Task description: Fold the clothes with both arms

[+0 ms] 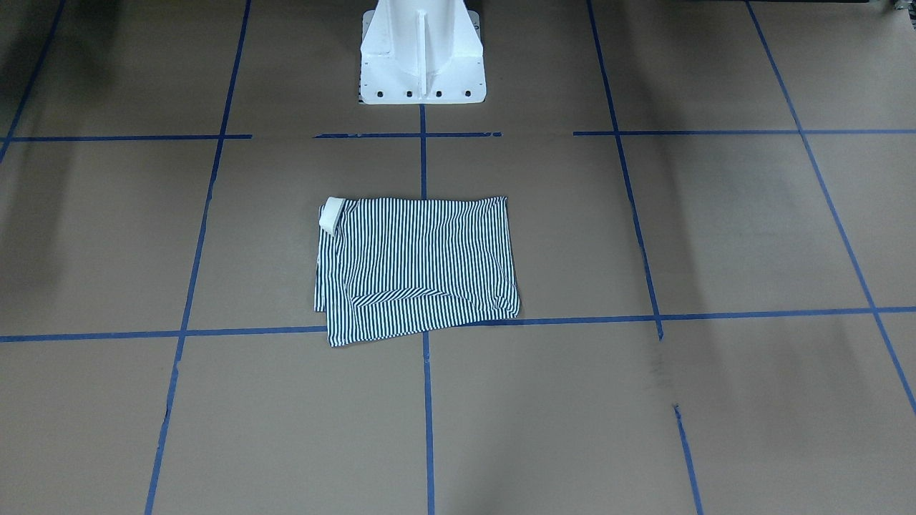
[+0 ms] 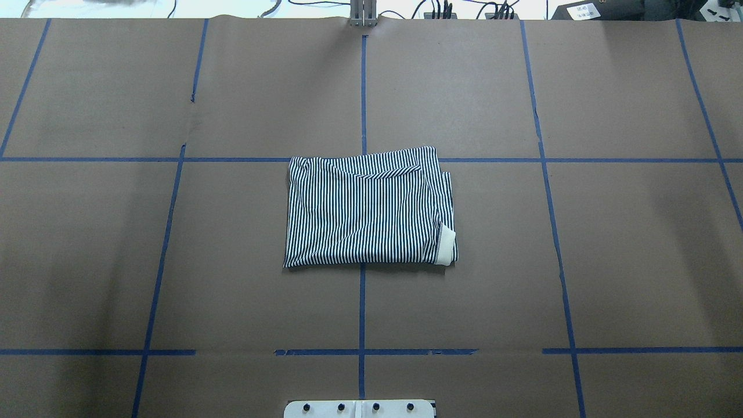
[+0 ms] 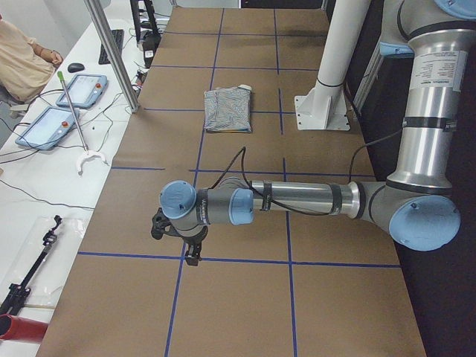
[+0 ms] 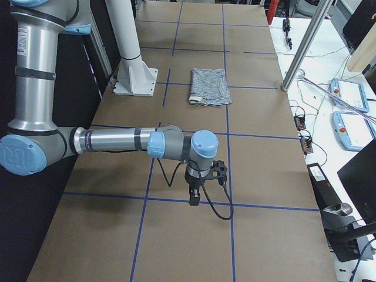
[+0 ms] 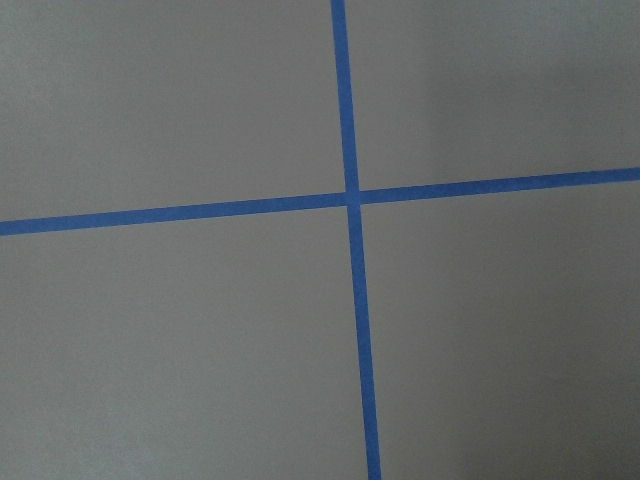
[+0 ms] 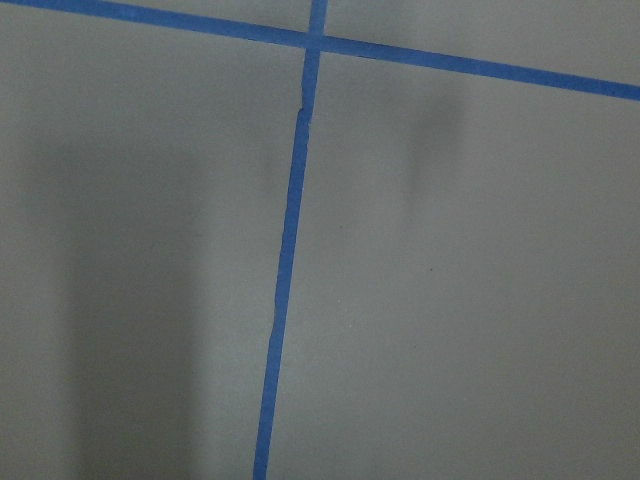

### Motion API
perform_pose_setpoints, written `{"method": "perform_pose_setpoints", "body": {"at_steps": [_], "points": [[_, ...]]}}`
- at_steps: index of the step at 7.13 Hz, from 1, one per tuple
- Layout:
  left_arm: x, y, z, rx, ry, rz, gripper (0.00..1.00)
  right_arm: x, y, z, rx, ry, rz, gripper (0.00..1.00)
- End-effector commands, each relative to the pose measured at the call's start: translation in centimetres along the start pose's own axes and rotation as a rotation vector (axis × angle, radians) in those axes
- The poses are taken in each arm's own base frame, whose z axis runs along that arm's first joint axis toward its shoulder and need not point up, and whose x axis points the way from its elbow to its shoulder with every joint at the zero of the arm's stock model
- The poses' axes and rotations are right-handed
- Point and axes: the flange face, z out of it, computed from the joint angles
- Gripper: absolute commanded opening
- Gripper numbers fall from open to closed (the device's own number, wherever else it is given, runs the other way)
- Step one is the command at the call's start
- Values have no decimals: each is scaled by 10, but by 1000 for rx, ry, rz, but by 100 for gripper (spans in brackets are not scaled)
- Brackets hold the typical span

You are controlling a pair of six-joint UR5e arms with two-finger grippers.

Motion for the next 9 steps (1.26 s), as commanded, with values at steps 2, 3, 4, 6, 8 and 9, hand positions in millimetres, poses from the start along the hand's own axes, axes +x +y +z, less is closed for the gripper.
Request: {"method": "perform_pose_setpoints", "body": {"at_steps": [2, 3, 4, 6, 8, 9], "points": [[6, -6, -6, 13, -3, 15, 100, 10, 6, -4, 11, -1, 24, 100], [6, -6, -6, 13, -3, 13, 100, 17, 10, -7, 19, -2, 37, 100], [7, -6, -6, 14, -3, 16, 100, 20, 13, -6, 19, -1, 37, 100], [4, -2, -9, 20, -6, 9, 100, 19, 10, -9, 34, 2, 33, 100], [0, 8, -13, 29, -14, 9, 100, 18, 10, -10, 37, 1, 32, 100], [0, 8, -12, 27, -16, 8, 100, 18, 10, -11, 38, 1, 31, 100]]}}
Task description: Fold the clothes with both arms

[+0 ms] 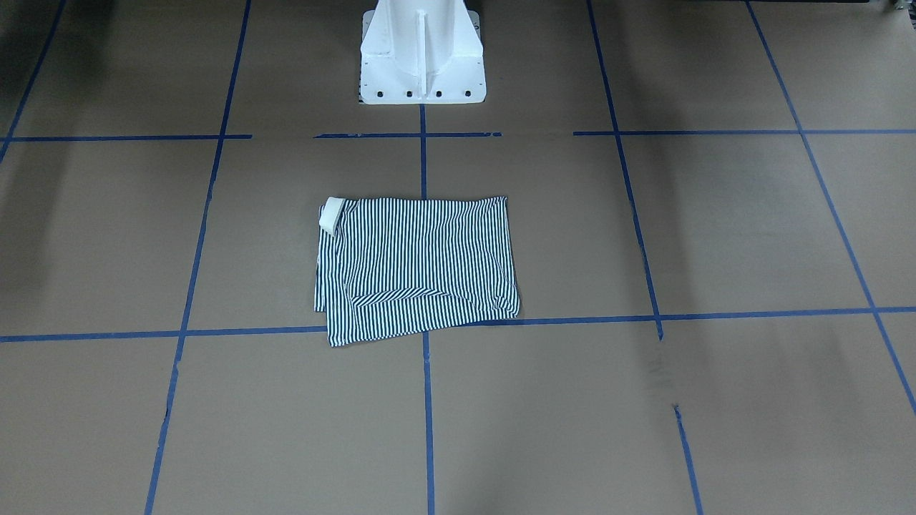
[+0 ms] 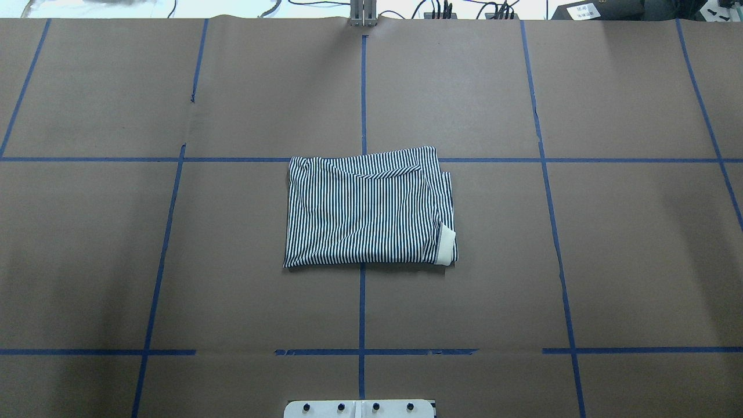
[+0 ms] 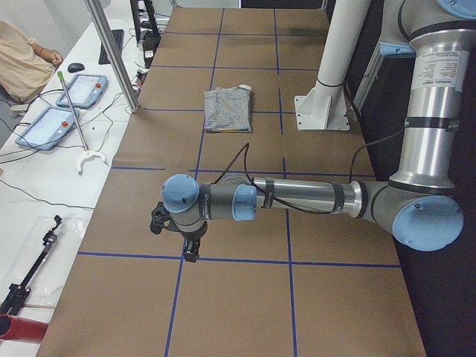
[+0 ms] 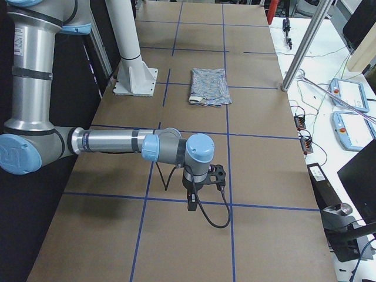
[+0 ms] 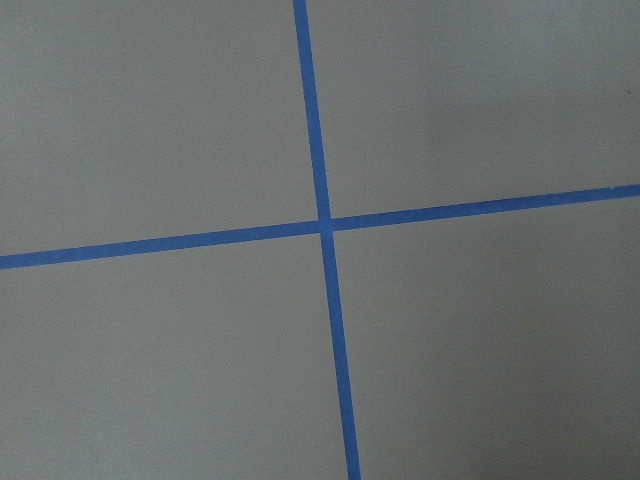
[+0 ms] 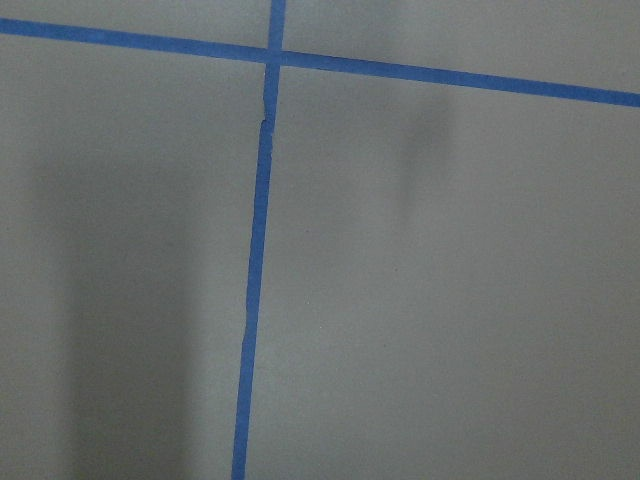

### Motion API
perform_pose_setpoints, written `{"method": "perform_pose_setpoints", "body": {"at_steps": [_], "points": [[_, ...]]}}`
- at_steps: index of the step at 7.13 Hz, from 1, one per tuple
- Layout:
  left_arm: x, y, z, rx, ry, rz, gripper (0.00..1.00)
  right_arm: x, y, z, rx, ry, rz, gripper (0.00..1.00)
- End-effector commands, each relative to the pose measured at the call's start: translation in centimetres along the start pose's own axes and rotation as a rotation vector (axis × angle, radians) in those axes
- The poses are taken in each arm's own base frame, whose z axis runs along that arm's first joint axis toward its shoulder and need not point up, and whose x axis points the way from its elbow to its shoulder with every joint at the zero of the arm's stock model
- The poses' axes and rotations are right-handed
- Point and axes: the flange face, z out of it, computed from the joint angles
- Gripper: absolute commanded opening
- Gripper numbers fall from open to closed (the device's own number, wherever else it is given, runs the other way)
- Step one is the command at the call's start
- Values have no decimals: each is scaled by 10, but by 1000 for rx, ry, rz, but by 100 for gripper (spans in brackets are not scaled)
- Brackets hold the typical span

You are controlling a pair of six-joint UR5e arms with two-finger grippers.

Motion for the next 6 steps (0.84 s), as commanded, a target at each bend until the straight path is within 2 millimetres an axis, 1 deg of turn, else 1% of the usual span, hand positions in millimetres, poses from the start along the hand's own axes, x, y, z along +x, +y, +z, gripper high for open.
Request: {"method": "perform_pose_setpoints", "body": {"at_steps": [1, 3, 6], "points": [[-5, 3, 2, -9, -41, -1, 100, -1, -1, -1, 3, 0, -3, 100], [-8, 2, -2, -12, -104, 0, 100, 0, 0, 0, 1, 0, 0, 100], [-8, 2, -2, -12, -105, -2, 100, -1, -1, -1, 2, 0, -1, 100]]}}
